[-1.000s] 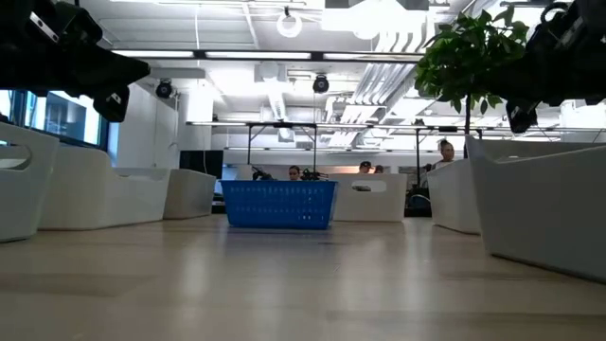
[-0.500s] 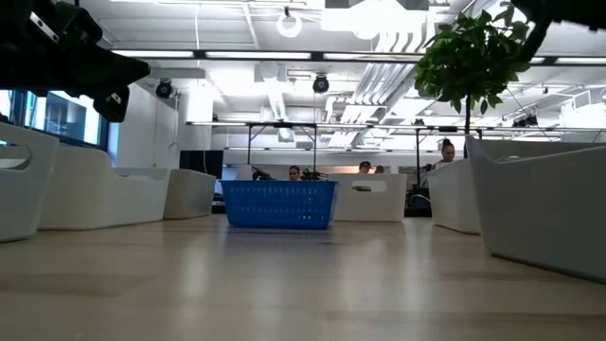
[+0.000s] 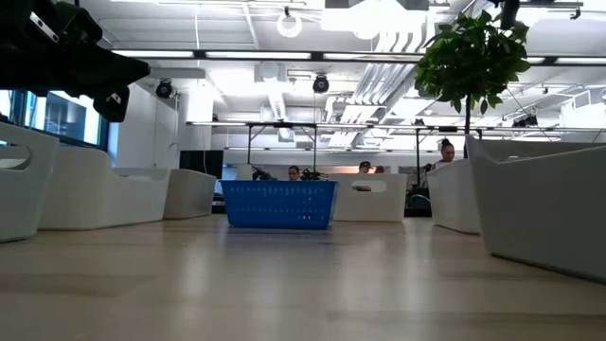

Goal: Stack baskets by color
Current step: Stack the bottom right white bin on the top white bin

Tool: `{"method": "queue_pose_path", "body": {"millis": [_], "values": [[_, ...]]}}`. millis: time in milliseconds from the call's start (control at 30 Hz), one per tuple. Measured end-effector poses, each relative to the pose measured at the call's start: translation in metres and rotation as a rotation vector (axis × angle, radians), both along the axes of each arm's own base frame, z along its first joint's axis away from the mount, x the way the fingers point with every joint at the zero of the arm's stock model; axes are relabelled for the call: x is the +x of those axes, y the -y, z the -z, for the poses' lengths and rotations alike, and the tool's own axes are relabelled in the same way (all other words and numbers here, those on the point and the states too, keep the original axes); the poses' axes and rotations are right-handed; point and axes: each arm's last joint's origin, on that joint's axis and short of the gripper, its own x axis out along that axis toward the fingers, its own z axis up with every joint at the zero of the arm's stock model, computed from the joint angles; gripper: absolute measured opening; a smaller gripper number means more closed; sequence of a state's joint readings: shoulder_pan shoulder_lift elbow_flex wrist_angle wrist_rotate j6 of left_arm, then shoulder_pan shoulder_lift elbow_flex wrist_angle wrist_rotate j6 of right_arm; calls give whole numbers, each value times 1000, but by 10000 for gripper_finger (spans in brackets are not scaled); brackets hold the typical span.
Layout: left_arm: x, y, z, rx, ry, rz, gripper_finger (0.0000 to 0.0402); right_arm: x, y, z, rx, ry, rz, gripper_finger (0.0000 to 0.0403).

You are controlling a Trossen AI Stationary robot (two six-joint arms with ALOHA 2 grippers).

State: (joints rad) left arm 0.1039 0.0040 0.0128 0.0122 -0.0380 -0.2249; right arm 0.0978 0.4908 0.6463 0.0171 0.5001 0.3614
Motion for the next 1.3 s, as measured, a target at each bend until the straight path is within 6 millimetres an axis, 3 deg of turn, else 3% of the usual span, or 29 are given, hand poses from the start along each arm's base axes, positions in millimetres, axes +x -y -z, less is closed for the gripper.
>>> {"method": "queue_pose_path", "body": {"millis": [267, 700, 967, 1100, 1300], "values": [[0, 0, 0, 0, 0, 0, 0, 15, -5, -5, -104, -295, -96, 233], [0, 0, -1, 0, 8, 0, 0, 19, -9, -5, -85, -374, -256, 241], [-3, 0, -20, -190, 241, 13, 0, 19, -9, -5, -61, -368, -259, 241], [-7, -4, -33, -298, 415, -104, 0, 19, -9, -5, -32, -359, -261, 241], [-10, -6, -50, -283, 513, -187, 9, 19, -9, -5, -30, -359, -246, 240]]}}
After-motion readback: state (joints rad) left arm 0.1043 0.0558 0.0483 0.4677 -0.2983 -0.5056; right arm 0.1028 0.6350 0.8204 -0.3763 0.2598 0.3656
